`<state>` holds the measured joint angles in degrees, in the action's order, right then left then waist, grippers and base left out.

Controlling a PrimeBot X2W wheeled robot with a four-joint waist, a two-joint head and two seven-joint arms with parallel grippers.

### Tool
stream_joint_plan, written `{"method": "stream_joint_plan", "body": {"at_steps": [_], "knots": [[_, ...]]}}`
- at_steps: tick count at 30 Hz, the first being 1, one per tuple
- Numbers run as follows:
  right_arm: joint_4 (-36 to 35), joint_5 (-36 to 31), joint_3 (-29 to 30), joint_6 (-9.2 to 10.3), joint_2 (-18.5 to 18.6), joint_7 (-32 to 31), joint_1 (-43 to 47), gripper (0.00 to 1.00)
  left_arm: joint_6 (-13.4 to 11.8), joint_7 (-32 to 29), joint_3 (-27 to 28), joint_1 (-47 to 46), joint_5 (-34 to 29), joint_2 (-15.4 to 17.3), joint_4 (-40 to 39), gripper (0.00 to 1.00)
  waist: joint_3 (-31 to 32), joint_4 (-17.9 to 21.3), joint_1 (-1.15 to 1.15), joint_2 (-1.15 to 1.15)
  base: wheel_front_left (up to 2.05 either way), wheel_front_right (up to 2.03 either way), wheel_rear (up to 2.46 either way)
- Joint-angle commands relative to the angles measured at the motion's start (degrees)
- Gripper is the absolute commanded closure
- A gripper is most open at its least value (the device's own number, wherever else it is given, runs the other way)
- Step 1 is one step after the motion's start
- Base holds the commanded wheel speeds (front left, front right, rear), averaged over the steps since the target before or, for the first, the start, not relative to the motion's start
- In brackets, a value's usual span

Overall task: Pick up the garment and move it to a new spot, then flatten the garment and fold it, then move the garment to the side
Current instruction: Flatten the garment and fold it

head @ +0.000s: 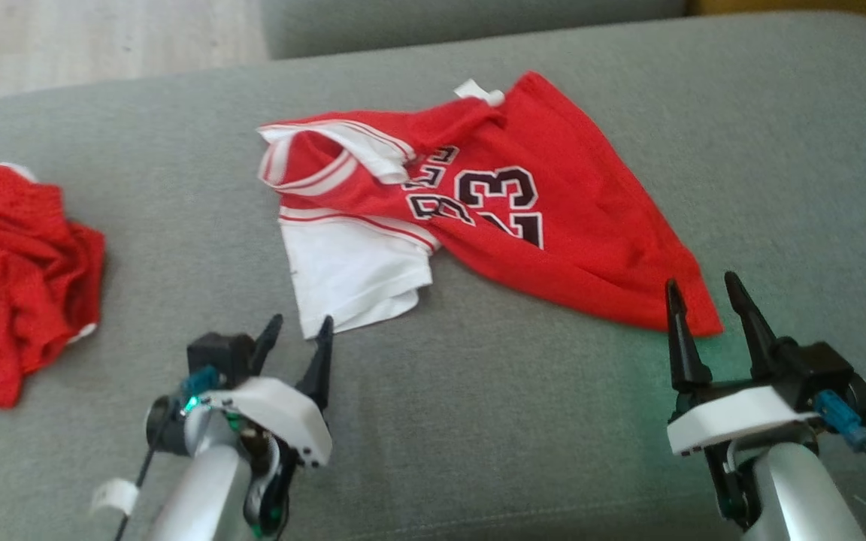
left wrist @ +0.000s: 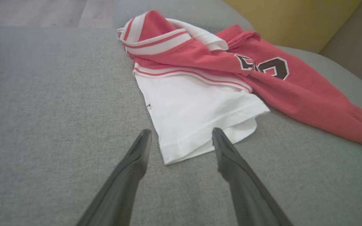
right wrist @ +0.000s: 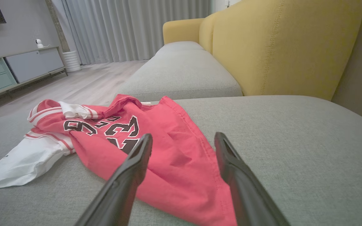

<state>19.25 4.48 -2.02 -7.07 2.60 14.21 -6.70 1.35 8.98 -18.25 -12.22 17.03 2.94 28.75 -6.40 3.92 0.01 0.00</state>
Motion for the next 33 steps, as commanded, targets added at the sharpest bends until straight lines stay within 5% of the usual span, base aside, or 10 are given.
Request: {"method": "stream_joint_plan", "body": {"at_steps": [1,7,12,16,17,19,21,33], "knots": [[-1.91,0.45,-1.66,-0.42,0.28,0.78,-2.67,0.0,-0.69,-0.46,2.53,-4.58,1.36,0.23,1.73,0.0,-2.43,2.56,-0.01,0.0,0.0,0.0,0.0],[-2.16,0.85,-1.39,-0.42,0.28,0.79,-3.36,0.0,-3.68,-1.69,4.0,-7.87,2.37,0.18,7.58,0.0,-4.27,4.82,-0.01,0.0,0.0,0.0,0.0],[-2.32,0.89,-0.92,-0.42,0.28,0.79,-3.35,0.0,-3.73,-2.12,3.79,-8.99,2.69,0.25,9.88,0.0,-4.73,5.24,-0.01,0.0,0.0,0.0,0.0],[-2.04,1.01,-0.83,-0.42,0.28,0.79,-3.35,0.0,-3.29,-3.57,2.57,-9.31,2.88,0.19,11.55,0.31,-4.47,5.06,-0.01,0.0,0.0,0.0,0.0],[-2.0,1.07,-0.89,-0.42,0.28,0.79,-3.34,0.0,-3.29,-3.76,2.27,-9.34,3.02,0.16,11.75,0.5,-4.39,4.95,-0.01,0.0,0.0,0.0,0.0],[-1.8,1.1,-1.06,-0.42,0.28,0.79,-3.26,0.0,-3.37,-3.89,1.69,-9.4,3.26,0.11,12.02,0.69,-4.2,4.71,-0.01,0.0,0.0,0.0,0.0],[-0.99,1.12,-1.01,-0.42,0.28,0.79,-3.08,0.0,-3.29,-3.75,1.02,-9.52,3.44,0.07,12.23,1.0,-3.99,4.4,-0.01,0.0,0.0,0.0,0.0],[11.13,0.31,6.04,-0.42,0.28,-3.39,-5.48,0.0,-4.98,1.18,0.04,-7.06,4.18,0.38,7.05,1.0,-1.88,0.67,-0.01,0.0,0.0,0.0,0.0]]}}
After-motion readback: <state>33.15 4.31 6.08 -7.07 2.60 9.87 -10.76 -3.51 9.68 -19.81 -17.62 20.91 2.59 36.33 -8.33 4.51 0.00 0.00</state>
